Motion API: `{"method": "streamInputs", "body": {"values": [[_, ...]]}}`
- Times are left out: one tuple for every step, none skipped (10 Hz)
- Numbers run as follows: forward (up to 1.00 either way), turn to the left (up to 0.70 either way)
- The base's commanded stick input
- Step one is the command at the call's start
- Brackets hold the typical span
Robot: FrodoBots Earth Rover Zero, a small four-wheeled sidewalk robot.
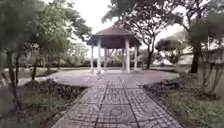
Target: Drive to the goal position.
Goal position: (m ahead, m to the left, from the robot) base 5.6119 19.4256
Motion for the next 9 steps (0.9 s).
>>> {"method": "streamInputs", "body": {"values": [[1.0,0.0],[1.0,0.18],[1.0,0.01],[1.0,0.0],[1.0,0.0],[1.0,0.0],[1.0,0.0],[1.0,0.0],[1.0,0.0]]}}
